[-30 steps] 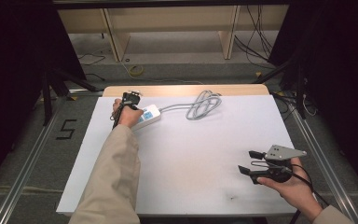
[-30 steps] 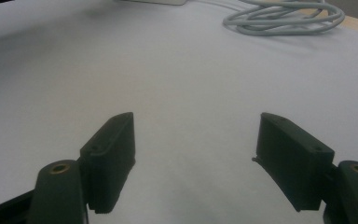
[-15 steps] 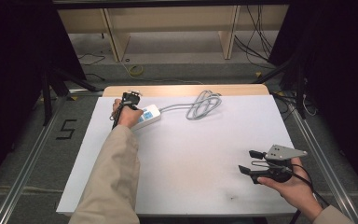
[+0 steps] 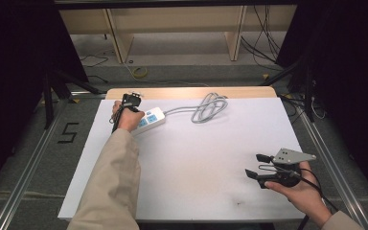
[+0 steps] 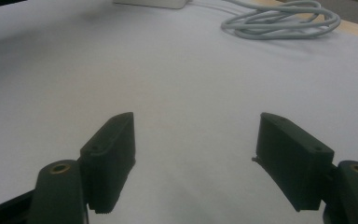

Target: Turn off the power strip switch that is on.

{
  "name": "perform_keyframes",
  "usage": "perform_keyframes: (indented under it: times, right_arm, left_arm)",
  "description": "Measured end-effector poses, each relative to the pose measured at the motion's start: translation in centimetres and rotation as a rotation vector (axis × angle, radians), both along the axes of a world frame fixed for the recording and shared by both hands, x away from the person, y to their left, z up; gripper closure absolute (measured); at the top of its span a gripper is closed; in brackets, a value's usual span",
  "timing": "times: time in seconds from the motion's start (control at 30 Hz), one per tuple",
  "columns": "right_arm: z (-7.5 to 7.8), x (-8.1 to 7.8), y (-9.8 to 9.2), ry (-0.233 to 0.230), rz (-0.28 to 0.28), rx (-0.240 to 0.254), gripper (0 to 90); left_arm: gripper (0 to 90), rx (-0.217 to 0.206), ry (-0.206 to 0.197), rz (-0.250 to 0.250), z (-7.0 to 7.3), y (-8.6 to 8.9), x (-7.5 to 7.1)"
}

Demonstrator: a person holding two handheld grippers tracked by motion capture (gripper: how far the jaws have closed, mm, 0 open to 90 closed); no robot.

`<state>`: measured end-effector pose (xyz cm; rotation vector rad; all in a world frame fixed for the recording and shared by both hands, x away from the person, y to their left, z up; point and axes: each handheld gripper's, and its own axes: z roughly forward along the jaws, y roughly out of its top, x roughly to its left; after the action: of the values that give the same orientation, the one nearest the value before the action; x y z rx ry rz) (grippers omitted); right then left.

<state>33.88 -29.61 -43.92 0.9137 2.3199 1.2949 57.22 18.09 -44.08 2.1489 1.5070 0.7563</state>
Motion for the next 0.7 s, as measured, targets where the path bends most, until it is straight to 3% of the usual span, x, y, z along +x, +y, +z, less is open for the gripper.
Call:
perform_keyframes:
  times: [0.17, 0.23, 0.5, 0.6, 0.7]
  right_arm:
    - [0.0, -0.1, 0.1, 0.005, 0.000, -0.001, 28.7]
    - [0.0, 0.0, 0.1, 0.006, 0.000, -0.002, 28.7]
    - [0.0, 0.0, 0.1, 0.004, -0.003, -0.002, 28.7]
    - [-0.1, 0.0, 0.1, 0.005, -0.004, -0.002, 28.7]
    - [0.0, 0.0, 0.1, 0.005, -0.004, -0.002, 28.7]
  left_arm:
    - [89.4, -0.007, -0.017, 0.006, 0.7, 0.6, -0.4]
    - [83.6, -0.014, -0.022, 0.004, 0.9, 0.7, -0.6]
    - [79.1, -0.038, -0.045, -0.005, 2.0, 0.9, -1.4]
    - [72.3, -0.057, -0.048, -0.012, 2.3, 0.8, -1.7]
    - [59.4, -0.098, -0.037, -0.012, 2.5, 0.8, -1.9]
